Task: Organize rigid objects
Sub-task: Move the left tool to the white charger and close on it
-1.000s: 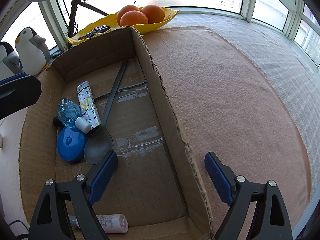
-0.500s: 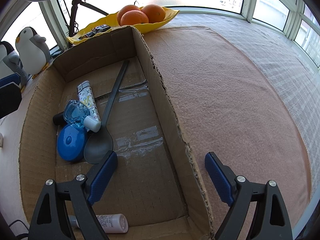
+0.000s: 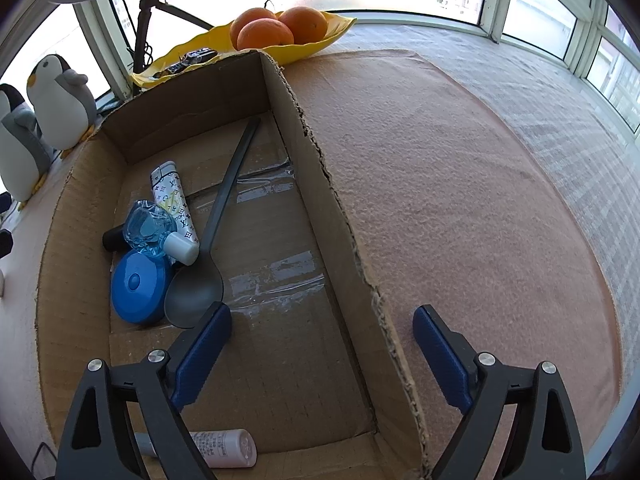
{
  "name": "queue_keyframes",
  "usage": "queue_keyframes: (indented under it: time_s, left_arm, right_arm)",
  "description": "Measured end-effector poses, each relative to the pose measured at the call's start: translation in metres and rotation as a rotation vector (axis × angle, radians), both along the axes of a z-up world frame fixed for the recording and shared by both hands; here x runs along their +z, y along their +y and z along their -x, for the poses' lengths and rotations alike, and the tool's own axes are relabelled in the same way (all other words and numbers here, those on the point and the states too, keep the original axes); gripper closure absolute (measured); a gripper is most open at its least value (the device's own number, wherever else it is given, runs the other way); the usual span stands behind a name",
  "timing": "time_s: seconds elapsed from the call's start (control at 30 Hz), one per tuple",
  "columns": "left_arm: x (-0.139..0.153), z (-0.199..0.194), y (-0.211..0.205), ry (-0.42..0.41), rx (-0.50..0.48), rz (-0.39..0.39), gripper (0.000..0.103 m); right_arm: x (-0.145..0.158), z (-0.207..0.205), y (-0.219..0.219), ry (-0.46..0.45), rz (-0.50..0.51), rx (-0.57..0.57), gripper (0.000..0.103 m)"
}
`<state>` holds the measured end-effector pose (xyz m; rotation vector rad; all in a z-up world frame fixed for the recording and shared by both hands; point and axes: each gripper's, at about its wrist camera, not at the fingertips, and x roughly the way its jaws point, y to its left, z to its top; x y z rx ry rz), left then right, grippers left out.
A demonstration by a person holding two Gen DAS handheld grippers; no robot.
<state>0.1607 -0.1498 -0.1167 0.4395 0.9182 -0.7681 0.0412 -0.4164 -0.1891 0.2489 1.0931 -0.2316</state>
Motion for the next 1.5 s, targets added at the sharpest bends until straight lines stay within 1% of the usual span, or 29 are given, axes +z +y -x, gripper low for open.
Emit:
queue_keyframes:
  time_s: [0.1, 0.2, 0.3, 0.53, 0.73, 0.8, 1.0, 1.1, 1.23, 1.3, 1.37, 1.43, 1.5]
  left_arm:
    - [-0.013, -0.013, -0.008, -0.004, -0.012, -0.043, 0.027]
    - [-0.026, -0.021, -0.017, 0.006, -0.048, -0.075, 0.029]
    - [-0.036, -0.027, -0.023, 0.033, -0.075, -0.084, 0.031]
    - [-0.045, -0.027, -0.034, 0.037, -0.146, -0.111, 0.040]
    - [-0.052, -0.028, -0.040, 0.055, -0.174, -0.131, 0.057]
    - [-0.053, -0.030, -0.040, 0.066, -0.169, -0.127, 0.058]
    - [-0.054, -0.027, -0.031, 0.096, -0.120, -0.094, 0.058]
    - [-0.057, -0.022, -0.022, 0.118, -0.067, -0.080, 0.058]
    - [-0.061, -0.011, -0.009, 0.142, 0.024, -0.057, 0.058]
    - [-0.067, -0.004, -0.004, 0.158, 0.096, -0.075, 0.058]
    - [-0.068, 0.006, 0.005, 0.150, 0.168, -0.066, 0.058]
    - [-0.067, 0.012, 0.013, 0.175, 0.242, -0.027, 0.058]
    - [-0.067, 0.015, 0.020, 0.179, 0.280, 0.019, 0.058]
  right_arm:
    - [0.000, 0.000, 0.000, 0.003, -0.002, 0.000, 0.013]
    - [0.000, -0.002, -0.001, 0.007, -0.003, -0.001, 0.013]
    - [0.000, -0.003, -0.001, 0.008, -0.004, -0.001, 0.012]
    - [-0.001, -0.007, -0.001, 0.012, -0.003, -0.002, 0.011]
    - [-0.001, -0.007, -0.001, 0.012, -0.003, -0.002, 0.011]
    - [-0.001, -0.007, -0.001, 0.012, -0.003, -0.002, 0.011]
    - [-0.001, -0.007, -0.001, 0.012, -0.003, -0.002, 0.011]
    - [-0.001, -0.007, -0.001, 0.012, -0.003, -0.002, 0.011]
    - [-0.001, -0.007, -0.001, 0.012, -0.003, 0.000, 0.011]
    - [-0.001, -0.007, 0.000, 0.013, -0.001, 0.002, 0.011]
    - [-0.001, -0.007, 0.000, 0.012, 0.000, 0.002, 0.011]
    - [-0.002, -0.007, 0.000, 0.011, 0.001, 0.001, 0.011]
    - [-0.002, -0.007, 0.000, 0.011, 0.002, 0.002, 0.011]
